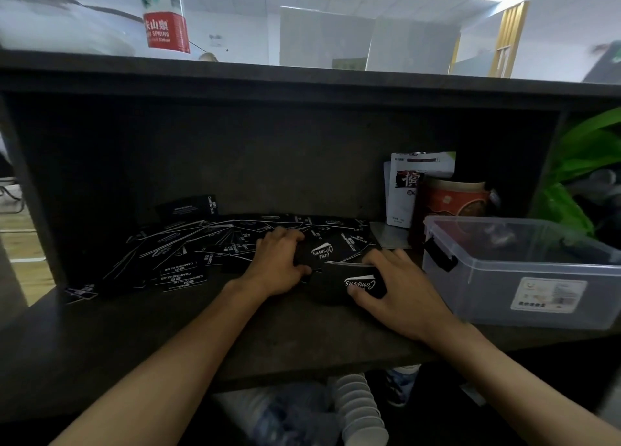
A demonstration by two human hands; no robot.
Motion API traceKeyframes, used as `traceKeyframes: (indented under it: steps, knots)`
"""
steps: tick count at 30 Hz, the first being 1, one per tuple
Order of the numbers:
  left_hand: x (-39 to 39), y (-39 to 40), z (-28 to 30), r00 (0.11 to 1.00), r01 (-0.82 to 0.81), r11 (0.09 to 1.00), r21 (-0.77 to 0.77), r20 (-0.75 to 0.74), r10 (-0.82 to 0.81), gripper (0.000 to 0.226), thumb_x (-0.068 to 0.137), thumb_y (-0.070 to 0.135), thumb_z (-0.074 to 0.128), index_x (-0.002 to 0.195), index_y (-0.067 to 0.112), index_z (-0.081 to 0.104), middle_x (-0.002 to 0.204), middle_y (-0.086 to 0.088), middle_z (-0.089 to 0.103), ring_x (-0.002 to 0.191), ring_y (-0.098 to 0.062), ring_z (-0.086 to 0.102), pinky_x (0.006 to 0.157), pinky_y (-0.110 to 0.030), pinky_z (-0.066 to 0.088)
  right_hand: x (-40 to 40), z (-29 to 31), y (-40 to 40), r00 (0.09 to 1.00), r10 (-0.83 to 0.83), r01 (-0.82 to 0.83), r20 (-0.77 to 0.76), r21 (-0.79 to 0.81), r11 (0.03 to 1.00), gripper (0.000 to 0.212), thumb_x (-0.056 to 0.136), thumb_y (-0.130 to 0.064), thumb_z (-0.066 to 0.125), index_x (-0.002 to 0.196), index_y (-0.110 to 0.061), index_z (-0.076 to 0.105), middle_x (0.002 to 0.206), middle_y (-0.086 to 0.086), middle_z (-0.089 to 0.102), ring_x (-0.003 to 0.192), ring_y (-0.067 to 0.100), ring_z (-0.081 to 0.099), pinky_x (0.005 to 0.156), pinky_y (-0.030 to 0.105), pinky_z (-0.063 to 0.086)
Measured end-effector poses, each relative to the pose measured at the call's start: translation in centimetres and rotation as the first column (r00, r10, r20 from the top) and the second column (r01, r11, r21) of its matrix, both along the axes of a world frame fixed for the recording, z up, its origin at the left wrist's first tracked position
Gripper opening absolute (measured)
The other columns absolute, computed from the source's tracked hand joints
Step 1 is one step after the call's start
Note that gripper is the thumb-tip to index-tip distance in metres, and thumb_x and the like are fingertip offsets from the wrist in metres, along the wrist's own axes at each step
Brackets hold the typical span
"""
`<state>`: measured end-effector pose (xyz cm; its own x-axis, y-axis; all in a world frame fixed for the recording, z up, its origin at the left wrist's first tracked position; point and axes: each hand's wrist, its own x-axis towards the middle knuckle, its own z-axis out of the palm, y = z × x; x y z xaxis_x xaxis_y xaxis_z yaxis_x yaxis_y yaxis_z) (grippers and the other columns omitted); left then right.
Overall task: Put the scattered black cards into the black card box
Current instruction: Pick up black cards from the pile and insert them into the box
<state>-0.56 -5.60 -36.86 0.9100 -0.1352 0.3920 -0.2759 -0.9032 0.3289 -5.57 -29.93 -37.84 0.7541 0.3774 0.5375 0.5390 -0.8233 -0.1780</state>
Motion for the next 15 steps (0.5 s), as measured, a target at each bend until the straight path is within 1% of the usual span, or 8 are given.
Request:
traceKeyframes:
  steps: [2, 4, 6, 8, 9, 12, 14, 15]
  knots:
    - [-0.2, -0.1, 0.3, 0.997, 0.072, 0.987, -0.143, 0.033, -0.068, 0.049, 0.083, 0.02, 0.074, 0.126, 0.026, 0.054, 0.124, 0.006, 0.043, 0.117, -0.013, 0.05, 0.104, -0.029, 0.041, 0.1, 0.0, 0.0, 1.0, -0.005, 0.005, -0.01, -0.006, 1.0, 0.045, 0.078, -0.076, 0.041, 0.106, -0.041, 0.042, 0.112, -0.014, 0.048, 0.103, 0.005, 0.042, 0.085, 0.028, 0.045]
    - [-0.6, 0.0, 0.9, 0.988, 0.141, 0.968, -0.21, 0.091, -0.124, 0.028, 0.088, 0.012, 0.066, 0.107, 0.032, 0.063, 0.11, 0.012, 0.049, 0.101, -0.002, 0.054, 0.095, -0.024, 0.047, 0.1, -0.2, -0.1, 1.0, 0.001, -0.001, 0.004, 0.018, 1.0, 0.045, 0.079, -0.072, 0.048, 0.107, -0.038, 0.046, 0.122, -0.012, 0.041, 0.111, 0.006, 0.04, 0.092, 0.028, 0.043]
    - [-1.2, 0.2, 1.4, 0.979, 0.199, 0.946, -0.257, 0.082, -0.184, 0.026, 0.092, 0.012, 0.062, 0.095, 0.037, 0.068, 0.103, 0.015, 0.056, 0.096, 0.0, 0.057, 0.092, -0.025, 0.049, 0.1, -0.3, -0.2, 1.0, -0.008, 0.006, 0.028, 0.048, 0.999, 0.042, 0.08, -0.066, 0.057, 0.107, -0.034, 0.049, 0.138, -0.007, 0.032, 0.123, 0.01, 0.035, 0.102, 0.03, 0.04]
    - [-2.1, 0.5, 1.4, 0.959, 0.273, 0.892, -0.36, 0.029, -0.282, 0.028, 0.093, 0.011, 0.062, 0.092, 0.037, 0.072, 0.102, 0.015, 0.065, 0.099, -0.001, 0.062, 0.094, -0.027, 0.05, 0.2, -0.4, -0.2, 0.999, -0.017, 0.015, 0.036, 0.055, 0.998, 0.041, 0.081, -0.064, 0.059, 0.106, -0.033, 0.049, 0.146, -0.005, 0.027, 0.13, 0.012, 0.031, 0.105, 0.032, 0.036]
    - [-2.5, 0.5, 1.2, 0.941, 0.306, 0.849, -0.431, 0.0, -0.339, 0.027, 0.092, 0.01, 0.062, 0.092, 0.035, 0.074, 0.102, 0.013, 0.069, 0.1, -0.001, 0.064, 0.094, -0.028, 0.051, 0.2, -0.4, -0.1, 0.999, -0.017, 0.015, 0.037, 0.052, 0.999, 0.041, 0.081, -0.065, 0.057, 0.106, -0.034, 0.048, 0.143, -0.007, 0.031, 0.127, 0.011, 0.034, 0.102, 0.031, 0.038]
    - [-3.6, -0.3, 1.2, 0.873, 0.318, 0.687, -0.653, -0.081, -0.481, 0.024, 0.094, 0.011, 0.059, 0.101, 0.027, 0.076, 0.108, 0.009, 0.072, 0.106, -0.005, 0.065, 0.095, -0.031, 0.051, -0.1, -0.1, 0.1, 1.0, -0.005, 0.004, 0.014, 0.091, 0.996, 0.048, 0.078, -0.071, 0.05, 0.113, -0.039, 0.041, 0.115, -0.018, 0.043, 0.106, 0.006, 0.045, 0.086, 0.027, 0.042]
    - [-3.8, -1.0, 1.4, 0.811, 0.278, 0.579, -0.766, -0.136, -0.569, 0.025, 0.098, 0.018, 0.053, 0.106, 0.024, 0.075, 0.11, -0.001, 0.073, 0.108, -0.016, 0.066, 0.096, -0.034, 0.05, -0.2, 0.0, 0.1, 1.0, 0.012, -0.014, 0.025, 0.053, 0.999, 0.055, 0.079, -0.07, 0.049, 0.125, -0.039, 0.043, 0.115, -0.019, 0.048, 0.112, 0.005, 0.04, 0.09, 0.031, 0.042]
    - [-3.7, -1.1, 1.6, 0.789, 0.251, 0.545, -0.8, -0.157, -0.594, 0.026, 0.099, 0.022, 0.05, 0.108, 0.024, 0.074, 0.107, -0.006, 0.073, 0.106, -0.02, 0.067, 0.095, -0.036, 0.05, -0.2, 0.0, 0.2, 0.999, 0.023, -0.023, 0.041, 0.002, 1.0, 0.055, 0.081, -0.069, 0.048, 0.126, -0.037, 0.047, 0.116, -0.017, 0.051, 0.117, 0.006, 0.037, 0.094, 0.034, 0.041]
